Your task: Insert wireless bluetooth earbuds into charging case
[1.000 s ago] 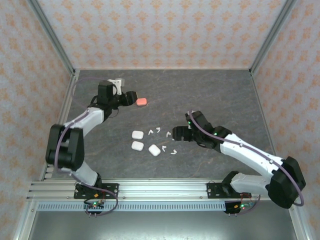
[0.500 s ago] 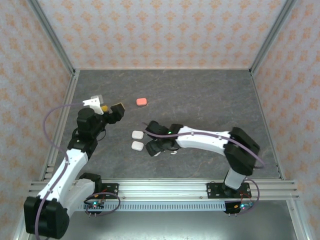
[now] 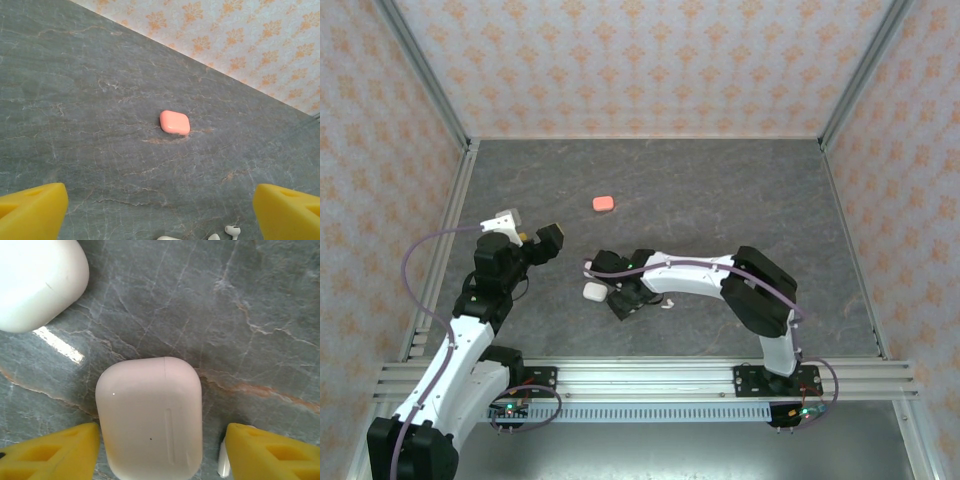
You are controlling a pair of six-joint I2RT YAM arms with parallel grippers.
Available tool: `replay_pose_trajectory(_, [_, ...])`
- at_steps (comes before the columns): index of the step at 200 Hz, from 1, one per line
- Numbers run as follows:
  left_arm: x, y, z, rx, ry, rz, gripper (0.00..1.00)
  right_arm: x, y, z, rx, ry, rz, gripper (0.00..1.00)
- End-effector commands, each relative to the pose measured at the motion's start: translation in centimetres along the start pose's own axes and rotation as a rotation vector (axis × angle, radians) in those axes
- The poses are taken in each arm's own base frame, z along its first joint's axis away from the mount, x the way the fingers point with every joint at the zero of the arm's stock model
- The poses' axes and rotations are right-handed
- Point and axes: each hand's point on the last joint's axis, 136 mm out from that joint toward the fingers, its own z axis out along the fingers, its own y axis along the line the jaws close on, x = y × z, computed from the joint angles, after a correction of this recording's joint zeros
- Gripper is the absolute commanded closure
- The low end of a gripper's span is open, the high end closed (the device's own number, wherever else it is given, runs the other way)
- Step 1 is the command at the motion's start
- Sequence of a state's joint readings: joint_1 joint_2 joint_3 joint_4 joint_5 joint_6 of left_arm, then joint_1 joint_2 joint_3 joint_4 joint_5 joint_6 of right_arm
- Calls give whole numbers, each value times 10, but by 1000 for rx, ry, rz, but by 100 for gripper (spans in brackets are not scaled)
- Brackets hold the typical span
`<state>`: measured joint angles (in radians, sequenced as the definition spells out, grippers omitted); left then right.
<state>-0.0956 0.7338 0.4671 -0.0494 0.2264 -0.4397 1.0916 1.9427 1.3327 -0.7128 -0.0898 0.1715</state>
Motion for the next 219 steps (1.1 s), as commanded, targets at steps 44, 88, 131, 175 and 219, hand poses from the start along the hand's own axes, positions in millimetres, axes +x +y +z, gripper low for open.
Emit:
replay_pose_trajectory(44, [0,9,-2,-48,3,16,5,8,-4,11,32,43,-14,47])
replay_pose_trajectory(88, [-11,-10,-2,24,16,57,5,-5,-15,-5,51,-62,-17,58])
replay_pose_trajectory(131, [-26,-65,-5,248,101,124,11,-24,-36,-54,34,-274,-108,63])
replay_pose_trajectory(175, [-34,-129,-32,545,165,181,18,-46,-71,-121,141,-524,-223,63])
replay_pose_trajectory(219, [-26,-181,-65,765,266,274,19,-59,-80,-197,229,-807,-387,63])
